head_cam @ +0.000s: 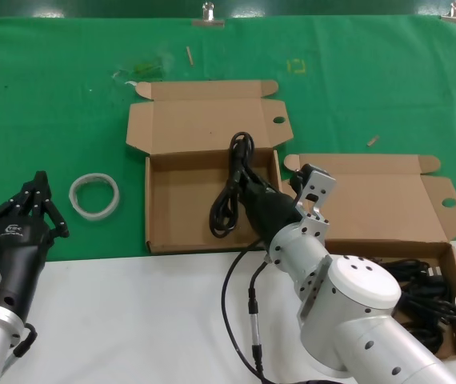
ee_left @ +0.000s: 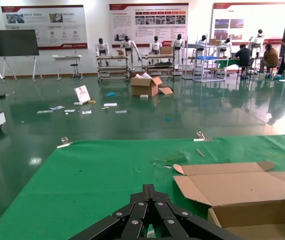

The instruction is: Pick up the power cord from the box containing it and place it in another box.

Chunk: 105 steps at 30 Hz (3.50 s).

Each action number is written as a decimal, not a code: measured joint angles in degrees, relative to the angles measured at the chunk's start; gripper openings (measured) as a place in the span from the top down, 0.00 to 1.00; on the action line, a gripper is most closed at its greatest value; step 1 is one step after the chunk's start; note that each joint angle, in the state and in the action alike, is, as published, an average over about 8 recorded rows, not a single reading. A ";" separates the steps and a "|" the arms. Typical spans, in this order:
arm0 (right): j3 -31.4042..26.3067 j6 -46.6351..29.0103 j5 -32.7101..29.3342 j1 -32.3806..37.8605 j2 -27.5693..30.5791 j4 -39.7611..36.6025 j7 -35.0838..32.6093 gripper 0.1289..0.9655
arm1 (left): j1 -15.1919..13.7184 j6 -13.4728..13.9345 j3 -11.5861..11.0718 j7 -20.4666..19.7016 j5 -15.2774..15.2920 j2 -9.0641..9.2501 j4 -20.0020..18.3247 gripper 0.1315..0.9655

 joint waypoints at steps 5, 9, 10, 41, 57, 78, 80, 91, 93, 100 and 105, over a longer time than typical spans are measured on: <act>-0.28 -0.48 0.91 -0.25 0.47 0.71 -1.38 0.91 | 0.00 0.00 0.00 0.00 0.00 0.00 0.00 0.99; -0.66 -0.37 1.60 -0.59 1.13 1.96 -2.48 0.87 | 0.00 0.00 0.00 0.00 0.00 0.00 0.00 0.99; -0.84 -0.27 1.80 -0.71 1.39 2.46 -2.80 0.87 | 0.00 0.00 0.00 0.00 0.00 0.00 0.00 0.99; 14.37 -17.82 -13.43 -16.25 6.79 42.69 -25.17 0.26 | 0.00 0.00 0.00 0.00 0.00 0.00 0.00 0.99; 17.39 -16.08 -16.05 -19.51 8.78 41.86 -22.26 0.02 | 0.00 0.00 0.00 0.01 -0.01 0.00 0.00 0.84; 21.64 -13.71 -19.71 -24.08 11.53 40.74 -18.28 0.00 | 0.00 0.00 0.00 0.04 -0.01 0.00 0.00 0.41; 22.04 -13.49 -20.06 -24.52 11.79 40.64 -17.90 0.00 | 0.00 0.00 0.00 0.03 -0.01 0.00 0.00 0.35; 24.28 -12.25 -21.98 -26.93 13.25 40.06 -15.81 0.00 | 0.00 0.00 0.00 0.02 -0.02 0.00 0.00 0.11; 24.68 -12.02 -22.32 -27.36 13.51 39.95 -15.43 0.00 | 0.00 0.00 0.00 0.02 -0.02 0.00 0.00 0.10; 26.11 -11.23 -23.56 -28.89 14.43 39.57 -14.09 0.00 | 0.00 0.00 0.00 0.02 -0.02 0.00 0.00 0.02; 27.11 -10.66 -24.42 -29.97 15.09 39.31 -13.14 0.00 | 0.00 0.00 0.00 0.02 -0.02 0.00 0.00 0.01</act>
